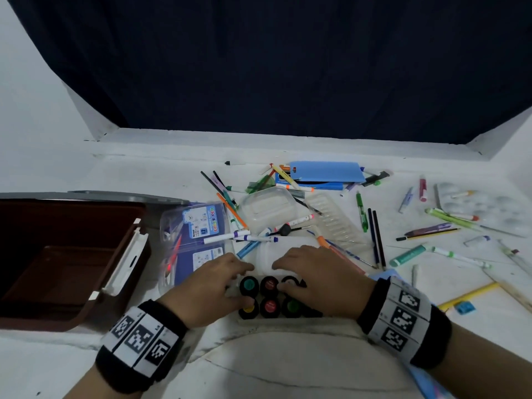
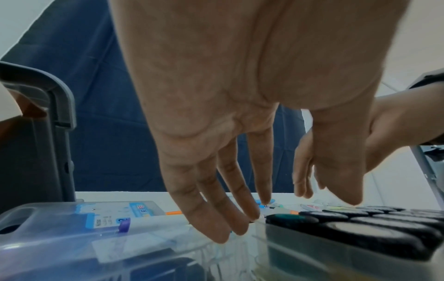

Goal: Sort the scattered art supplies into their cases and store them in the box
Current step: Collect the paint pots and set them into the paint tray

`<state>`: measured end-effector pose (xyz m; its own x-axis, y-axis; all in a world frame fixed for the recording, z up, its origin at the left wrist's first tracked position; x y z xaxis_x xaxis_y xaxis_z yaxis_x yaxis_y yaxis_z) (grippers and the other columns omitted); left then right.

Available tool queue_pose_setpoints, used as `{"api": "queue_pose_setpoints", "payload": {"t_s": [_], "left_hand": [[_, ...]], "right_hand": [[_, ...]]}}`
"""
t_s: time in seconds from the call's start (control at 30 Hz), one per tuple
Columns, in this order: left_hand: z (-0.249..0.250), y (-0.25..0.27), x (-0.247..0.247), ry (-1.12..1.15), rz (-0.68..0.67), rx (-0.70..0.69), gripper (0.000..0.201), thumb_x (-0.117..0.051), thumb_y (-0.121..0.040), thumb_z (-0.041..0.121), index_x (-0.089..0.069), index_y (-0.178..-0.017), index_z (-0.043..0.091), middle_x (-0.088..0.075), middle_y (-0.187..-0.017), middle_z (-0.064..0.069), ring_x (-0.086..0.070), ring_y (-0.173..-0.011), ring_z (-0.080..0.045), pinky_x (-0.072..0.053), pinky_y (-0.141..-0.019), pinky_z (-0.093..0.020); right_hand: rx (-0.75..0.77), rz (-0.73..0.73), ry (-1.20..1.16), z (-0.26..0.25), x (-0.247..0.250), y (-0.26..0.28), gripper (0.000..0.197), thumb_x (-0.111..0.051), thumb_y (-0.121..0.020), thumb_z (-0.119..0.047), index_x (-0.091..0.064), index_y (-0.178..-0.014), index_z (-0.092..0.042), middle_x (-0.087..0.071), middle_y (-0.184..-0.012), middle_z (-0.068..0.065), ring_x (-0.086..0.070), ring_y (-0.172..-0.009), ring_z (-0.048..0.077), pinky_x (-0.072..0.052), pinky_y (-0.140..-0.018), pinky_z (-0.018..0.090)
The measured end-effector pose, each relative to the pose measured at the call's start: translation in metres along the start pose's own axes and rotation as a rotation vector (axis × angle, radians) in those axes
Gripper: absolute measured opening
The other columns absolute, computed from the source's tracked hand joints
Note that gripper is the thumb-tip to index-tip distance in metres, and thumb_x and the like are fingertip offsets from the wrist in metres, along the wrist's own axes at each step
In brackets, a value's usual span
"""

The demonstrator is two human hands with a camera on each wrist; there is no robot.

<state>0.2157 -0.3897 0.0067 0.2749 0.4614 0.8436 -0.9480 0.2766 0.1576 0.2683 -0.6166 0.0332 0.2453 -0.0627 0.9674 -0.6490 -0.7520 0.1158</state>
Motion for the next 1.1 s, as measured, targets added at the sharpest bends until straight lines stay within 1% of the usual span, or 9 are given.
{"api": "queue_pose_setpoints", "payload": {"t_s": [0.13,0.27,0.37,0.5,0.7,0.77,0.87,1.0,1.1], "left_hand": [[0.006,0.003,-0.002,-0.104,-0.085,0.006,0.080,-0.069,-0.083,0.057,-0.034,-0.150,0.030,-0.038,-0.145,0.013,-0.034,-0.133,-0.007,-0.028,-0.111,-0.021],[0.007,0.002,-0.010,-0.272,-0.163,0.010,0.107,-0.056,-0.062,0.083,-0.031,-0.151,0.029,-0.038,-0.145,0.012,-0.030,-0.132,-0.010,-0.028,-0.112,-0.031],[0.009,-0.003,-0.014,-0.290,-0.147,0.025,0.097,-0.072,-0.069,0.071,-0.033,-0.149,0.030,-0.040,-0.142,0.013,-0.030,-0.131,-0.011,-0.027,-0.108,-0.032],[0.011,-0.009,-0.021,-0.352,-0.127,0.024,0.081,-0.076,-0.067,0.062,-0.044,-0.134,0.030,-0.047,-0.127,0.012,-0.037,-0.120,-0.013,-0.034,-0.096,-0.034],[0.008,-0.007,-0.019,-0.355,-0.109,-0.027,0.072,-0.073,-0.068,0.060,-0.044,-0.127,0.031,-0.048,-0.114,0.016,-0.046,-0.108,-0.008,-0.026,-0.084,-0.030],[0.010,-0.006,-0.018,-0.351,-0.085,-0.039,0.069,-0.072,-0.068,0.060,-0.044,-0.125,0.033,-0.047,-0.111,0.018,-0.049,-0.106,-0.007,-0.026,-0.083,-0.030],[0.013,-0.002,-0.015,-0.242,-0.036,-0.054,0.065,-0.072,-0.067,0.059,-0.046,-0.121,0.035,-0.050,-0.111,0.018,-0.051,-0.105,-0.004,-0.027,-0.086,-0.030],[0.017,0.010,-0.009,-0.084,0.089,-0.107,0.069,-0.078,-0.064,0.059,-0.051,-0.123,0.035,-0.054,-0.113,0.018,-0.053,-0.106,-0.001,-0.043,-0.092,-0.035],[0.021,0.024,0.001,-0.039,0.161,-0.120,0.081,-0.087,-0.058,0.052,-0.056,-0.129,0.028,-0.058,-0.118,0.016,-0.056,-0.108,-0.001,-0.044,-0.095,-0.020]], "right_hand": [[-0.118,-0.007,-0.041,0.028,0.009,0.028,0.048,-0.053,-0.094,-0.055,-0.050,-0.137,-0.033,-0.060,-0.125,-0.007,-0.055,-0.116,0.015,-0.044,-0.096,0.036],[-0.204,-0.195,-0.122,0.057,0.007,0.064,0.086,-0.067,-0.082,-0.062,-0.027,-0.152,-0.033,-0.043,-0.147,-0.009,-0.040,-0.130,0.010,-0.034,-0.109,0.028],[-0.203,-0.213,-0.089,0.068,-0.007,0.079,0.103,-0.073,-0.073,-0.064,-0.021,-0.155,-0.029,-0.035,-0.150,-0.011,-0.033,-0.132,0.009,-0.028,-0.113,0.028],[-0.197,-0.122,-0.046,0.066,-0.021,0.078,0.087,-0.076,-0.076,-0.044,-0.033,-0.149,-0.023,-0.042,-0.144,-0.005,-0.043,-0.127,0.017,-0.038,-0.107,0.035],[-0.241,-0.180,0.027,0.063,-0.019,0.068,0.075,-0.072,-0.073,-0.048,-0.037,-0.133,-0.021,-0.045,-0.128,0.000,-0.044,-0.111,0.019,-0.043,-0.094,0.035],[-0.255,-0.183,0.055,0.060,-0.016,0.068,0.075,-0.071,-0.073,-0.048,-0.036,-0.133,-0.021,-0.048,-0.127,0.001,-0.046,-0.109,0.021,-0.045,-0.092,0.036],[-0.271,-0.165,0.110,0.055,-0.014,0.073,0.080,-0.068,-0.074,-0.052,-0.032,-0.139,-0.023,-0.048,-0.132,0.000,-0.047,-0.114,0.022,-0.042,-0.098,0.041],[-0.271,-0.053,0.102,0.049,-0.003,0.086,0.086,-0.067,-0.070,-0.059,-0.031,-0.142,-0.028,-0.044,-0.135,-0.006,-0.043,-0.118,0.020,-0.039,-0.096,0.041],[-0.213,0.013,0.033,0.047,0.008,0.098,0.086,-0.066,-0.066,-0.064,-0.036,-0.139,-0.029,-0.045,-0.128,-0.008,-0.041,-0.114,0.016,-0.040,-0.097,0.042]]}}
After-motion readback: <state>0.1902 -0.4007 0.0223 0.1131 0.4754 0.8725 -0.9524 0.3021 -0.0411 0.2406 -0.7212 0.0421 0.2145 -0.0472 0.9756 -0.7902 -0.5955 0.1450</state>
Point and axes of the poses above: each hand's wrist, its own y-axis away from the middle knuckle, its own x-axis out of the back of the hand, z = x × y, the point moved 1 cm from there along -y, towards the middle knuckle
